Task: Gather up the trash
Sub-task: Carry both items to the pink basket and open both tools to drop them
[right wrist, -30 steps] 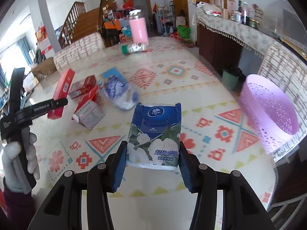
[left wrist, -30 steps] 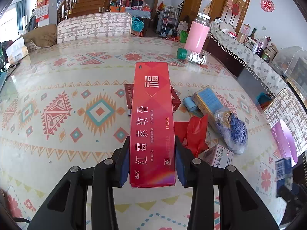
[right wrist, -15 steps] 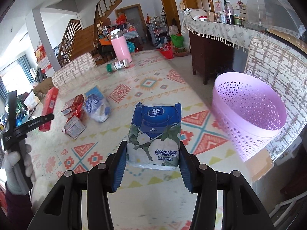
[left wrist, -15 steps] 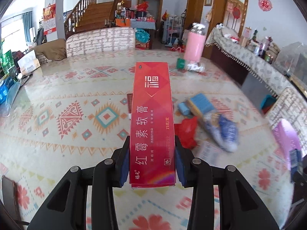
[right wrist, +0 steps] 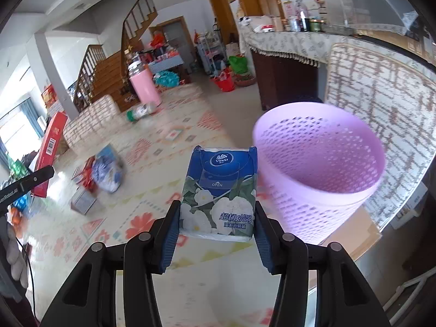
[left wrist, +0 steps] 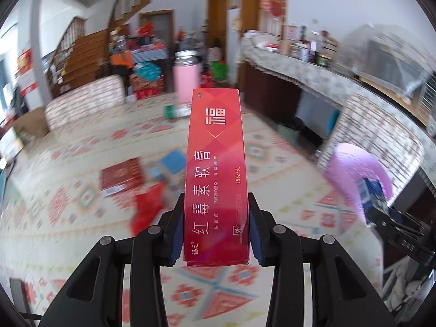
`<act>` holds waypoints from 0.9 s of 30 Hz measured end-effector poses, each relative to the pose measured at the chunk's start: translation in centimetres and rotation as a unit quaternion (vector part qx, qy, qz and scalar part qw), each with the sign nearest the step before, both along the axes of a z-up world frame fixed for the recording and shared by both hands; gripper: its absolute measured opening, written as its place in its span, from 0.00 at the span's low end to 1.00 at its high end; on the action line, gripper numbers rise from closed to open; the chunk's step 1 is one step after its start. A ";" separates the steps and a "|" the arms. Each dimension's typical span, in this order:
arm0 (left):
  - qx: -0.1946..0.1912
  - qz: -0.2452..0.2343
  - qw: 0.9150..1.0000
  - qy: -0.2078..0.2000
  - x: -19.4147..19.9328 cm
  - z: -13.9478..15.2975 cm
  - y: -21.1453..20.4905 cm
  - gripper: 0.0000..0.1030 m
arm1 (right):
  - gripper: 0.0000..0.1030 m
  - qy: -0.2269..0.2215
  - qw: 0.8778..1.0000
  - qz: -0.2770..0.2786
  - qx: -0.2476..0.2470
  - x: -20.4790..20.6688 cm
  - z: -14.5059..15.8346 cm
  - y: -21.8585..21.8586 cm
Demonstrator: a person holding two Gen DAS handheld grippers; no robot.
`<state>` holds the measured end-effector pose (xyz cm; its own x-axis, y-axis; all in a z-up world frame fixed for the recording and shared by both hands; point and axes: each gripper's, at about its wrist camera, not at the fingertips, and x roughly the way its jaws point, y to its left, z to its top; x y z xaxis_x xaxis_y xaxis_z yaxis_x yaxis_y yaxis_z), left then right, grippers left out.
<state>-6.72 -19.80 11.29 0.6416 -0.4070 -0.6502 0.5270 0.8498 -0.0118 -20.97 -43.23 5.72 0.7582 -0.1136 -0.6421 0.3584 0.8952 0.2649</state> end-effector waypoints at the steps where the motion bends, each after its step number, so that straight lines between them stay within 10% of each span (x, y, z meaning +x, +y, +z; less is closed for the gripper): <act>1: 0.002 -0.010 1.000 -0.002 -0.2 0.1 -0.9 0.38 | 0.52 -0.002 1.000 -0.004 0.000 -0.2 0.1 -0.6; 27: -0.023 -0.172 0.977 0.126 0.7 -2.8 -24.5 0.38 | 0.52 -0.021 0.995 -0.097 -0.011 -1.4 0.6 -15.0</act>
